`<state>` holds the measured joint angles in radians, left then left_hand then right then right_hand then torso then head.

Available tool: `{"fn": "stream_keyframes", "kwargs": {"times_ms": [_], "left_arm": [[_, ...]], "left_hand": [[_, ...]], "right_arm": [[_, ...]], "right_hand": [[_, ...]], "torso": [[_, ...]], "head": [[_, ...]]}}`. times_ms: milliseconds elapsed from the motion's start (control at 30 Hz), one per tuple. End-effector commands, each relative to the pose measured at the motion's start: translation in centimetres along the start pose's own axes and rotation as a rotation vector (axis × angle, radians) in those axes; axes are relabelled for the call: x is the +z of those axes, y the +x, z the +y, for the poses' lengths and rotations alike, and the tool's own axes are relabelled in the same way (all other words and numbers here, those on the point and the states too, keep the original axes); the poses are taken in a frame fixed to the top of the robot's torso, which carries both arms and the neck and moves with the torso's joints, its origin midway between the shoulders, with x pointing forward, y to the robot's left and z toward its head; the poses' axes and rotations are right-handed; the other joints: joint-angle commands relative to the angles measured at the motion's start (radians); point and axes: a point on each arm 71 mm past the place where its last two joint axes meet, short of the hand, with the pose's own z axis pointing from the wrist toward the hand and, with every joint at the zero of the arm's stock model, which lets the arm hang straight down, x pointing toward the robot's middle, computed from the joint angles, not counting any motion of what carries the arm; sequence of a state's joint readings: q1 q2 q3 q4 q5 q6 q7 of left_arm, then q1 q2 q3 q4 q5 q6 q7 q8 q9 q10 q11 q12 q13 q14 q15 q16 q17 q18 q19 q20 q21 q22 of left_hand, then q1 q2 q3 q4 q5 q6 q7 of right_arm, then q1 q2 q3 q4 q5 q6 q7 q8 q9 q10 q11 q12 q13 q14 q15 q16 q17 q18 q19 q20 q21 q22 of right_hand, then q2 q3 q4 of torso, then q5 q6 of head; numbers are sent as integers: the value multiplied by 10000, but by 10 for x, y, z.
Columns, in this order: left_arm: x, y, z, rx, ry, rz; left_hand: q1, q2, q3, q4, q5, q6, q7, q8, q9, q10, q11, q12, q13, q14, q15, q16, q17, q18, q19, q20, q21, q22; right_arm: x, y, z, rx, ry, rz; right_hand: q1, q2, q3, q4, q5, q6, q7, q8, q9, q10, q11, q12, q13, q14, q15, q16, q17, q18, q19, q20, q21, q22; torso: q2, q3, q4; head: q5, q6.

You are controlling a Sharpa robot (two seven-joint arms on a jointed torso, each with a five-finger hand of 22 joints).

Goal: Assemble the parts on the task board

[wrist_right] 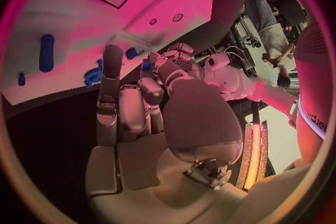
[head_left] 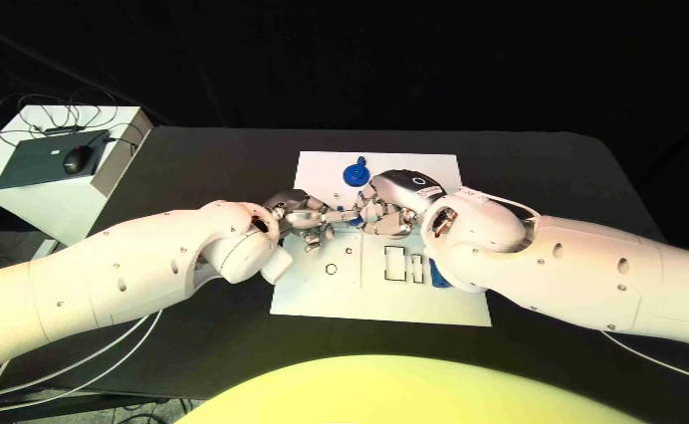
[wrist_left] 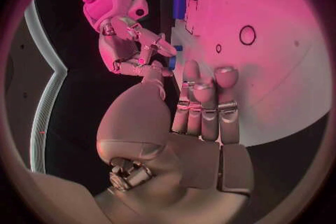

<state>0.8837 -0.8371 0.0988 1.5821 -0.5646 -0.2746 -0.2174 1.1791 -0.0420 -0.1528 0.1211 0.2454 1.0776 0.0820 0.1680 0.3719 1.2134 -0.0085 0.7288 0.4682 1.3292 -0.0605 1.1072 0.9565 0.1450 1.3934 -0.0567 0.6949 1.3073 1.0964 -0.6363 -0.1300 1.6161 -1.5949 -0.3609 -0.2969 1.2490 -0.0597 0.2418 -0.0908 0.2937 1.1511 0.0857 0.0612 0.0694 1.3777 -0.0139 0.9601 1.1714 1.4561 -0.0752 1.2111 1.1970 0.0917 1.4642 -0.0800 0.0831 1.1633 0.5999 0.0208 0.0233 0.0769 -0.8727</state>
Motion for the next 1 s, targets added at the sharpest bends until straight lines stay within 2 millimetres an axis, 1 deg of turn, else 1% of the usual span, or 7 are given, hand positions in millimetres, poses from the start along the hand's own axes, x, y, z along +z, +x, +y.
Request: {"fn": "stream_keyframes", "kwargs": {"times_ms": [33, 167, 300, 367, 533, 767, 1000], "left_arm": [[1, 4, -2, -104, 11, 331], [1, 7, -3, -136, 87, 507], [1, 9, -4, -129, 160, 665], [1, 9, -5, -125, 196, 718], [1, 10, -5, -118, 262, 824], [0, 9, -5, -159, 295, 896], [0, 9, -5, -262, 337, 922]], "left_hand": [[2, 55, -20, -61, 17, 1, 60, -21, -12, -5, 66, -20, 4, -36, 47, -11, 5, 23, -4, 78, -65, 493], [33, 175, -19, -123, 24, 75, 51, -54, -94, 1, 60, -38, 5, -49, 46, 0, 8, 20, -20, 84, -75, 498], [73, 549, -134, -228, 36, 135, 62, -132, -201, -5, 67, -92, 10, -78, 54, -33, -49, 31, -40, 91, -142, 487], [96, 627, -110, -231, 37, 146, 58, -132, -205, -8, 63, -97, 13, -79, 50, -32, -48, 32, -47, 93, -151, 486], [250, 927, 85, -337, 10, 222, 47, -137, -221, 4, 45, -134, 52, -75, 36, -8, -29, 30, -51, 96, -137, 494], [415, 1059, 708, -566, 21, 298, -12, -110, -157, 17, 2, -228, 148, -83, 6, -10, -21, 19, -60, 80, -133, 500], [750, 1173, 1803, -918, -14, 290, -61, -109, -108, -2, -45, -341, 196, -89, -33, -30, -24, -10, -65, 44, -127, 504]], "right_arm": [[1, -1, 2, 43, -44, -63], [3, 0, 2, 25, -51, -12], [4, 0, 2, 16, -42, 3], [4, 0, 2, 11, -39, 5], [4, 0, 2, -14, -16, 29], [4, 0, 1, -39, 15, 56], [4, 1, 2, -45, -19, 90]], "right_hand": [[8, -71, 1, 53, -26, 110, 111, 25, 7, 60, -25, -37, 17, 42, -1, -13, 13, 72, 305, -62, 16, -17], [29, -85, 1, 54, -31, 103, 115, 27, 8, 61, -23, -46, 24, 44, 1, -21, 17, 76, 304, -59, 17, -20], [29, -85, 1, 54, -31, 103, 115, 27, 8, 61, -23, -46, 24, 44, 1, -21, 17, 76, 304, -59, 17, -20], [29, -85, 1, 54, -31, 103, 115, 27, 8, 61, -23, -46, 24, 44, 1, -21, 17, 76, 304, -59, 17, -20], [29, -85, 1, 54, -31, 103, 115, 27, 8, 61, -23, -46, 24, 44, 1, -21, 17, 76, 304, -59, 17, -20], [34, -83, 1, 54, -29, 101, 116, 26, 8, 61, -22, -47, 27, 44, 1, -23, 18, 76, 303, -59, 17, -21], [49, -79, 2, 53, -24, 92, 120, 25, 7, 62, -19, -53, 36, 45, 3, -29, 23, 79, 301, -57, 18, -22]], "torso": [[2, -4, 9], [3, -8, 13], [4, -7, 8], [1, -5, 7], [1, -1, 3], [2, 1, -4], [1, 3, 3]], "head": [[-16, 1], [-22, 1], [-20, 1], [-20, 1], [-14, 1], [-31, 1], [-28, 1]]}}
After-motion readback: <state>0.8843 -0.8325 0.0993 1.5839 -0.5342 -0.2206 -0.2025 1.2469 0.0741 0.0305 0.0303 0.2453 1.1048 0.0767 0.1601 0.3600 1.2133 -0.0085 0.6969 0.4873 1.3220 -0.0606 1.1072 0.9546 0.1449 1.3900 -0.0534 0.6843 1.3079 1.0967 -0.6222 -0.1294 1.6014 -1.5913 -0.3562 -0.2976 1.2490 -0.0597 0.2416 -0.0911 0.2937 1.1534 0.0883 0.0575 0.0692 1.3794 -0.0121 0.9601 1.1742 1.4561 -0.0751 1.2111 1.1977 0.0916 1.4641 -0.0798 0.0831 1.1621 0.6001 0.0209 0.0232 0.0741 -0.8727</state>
